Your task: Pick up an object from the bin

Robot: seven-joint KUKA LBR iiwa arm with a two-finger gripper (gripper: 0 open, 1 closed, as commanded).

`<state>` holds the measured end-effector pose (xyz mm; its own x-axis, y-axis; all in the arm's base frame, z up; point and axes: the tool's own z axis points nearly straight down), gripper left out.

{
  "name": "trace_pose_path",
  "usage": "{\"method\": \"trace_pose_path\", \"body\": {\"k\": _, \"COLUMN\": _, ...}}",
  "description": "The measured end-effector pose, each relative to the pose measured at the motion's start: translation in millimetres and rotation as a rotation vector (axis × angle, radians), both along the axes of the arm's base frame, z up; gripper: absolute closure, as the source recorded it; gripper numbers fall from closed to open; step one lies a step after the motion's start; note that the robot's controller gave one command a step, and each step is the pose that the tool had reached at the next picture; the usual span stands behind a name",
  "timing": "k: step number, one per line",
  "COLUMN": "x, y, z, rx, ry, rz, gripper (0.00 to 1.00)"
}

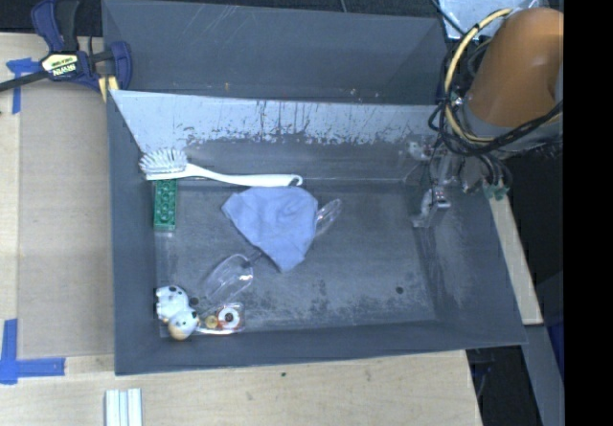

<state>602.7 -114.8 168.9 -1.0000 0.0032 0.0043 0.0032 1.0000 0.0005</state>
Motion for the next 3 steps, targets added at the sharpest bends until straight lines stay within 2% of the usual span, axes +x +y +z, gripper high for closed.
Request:
{"method": "trace_pose_path", "body": {"k": 1, "x": 1.9, "y": 1, "z": 5, "rx": -0.001, "ry": -0.008, "rz": 0.003, "gripper": 0.0}}
{"method": "trace_pose_path", "body": {"k": 2, "x": -0.1, "y": 95, "z": -101, "rx": 0.001, "ry": -0.006, "rz": 0.159, "gripper": 0.0}}
{"method": "trace_pose_path", "body": {"k": 3, "x": 11.7, "y": 79, "z": -26, "rx": -0.007, "ry": -0.022, "rz": 0.268, "gripper": 0.0}}
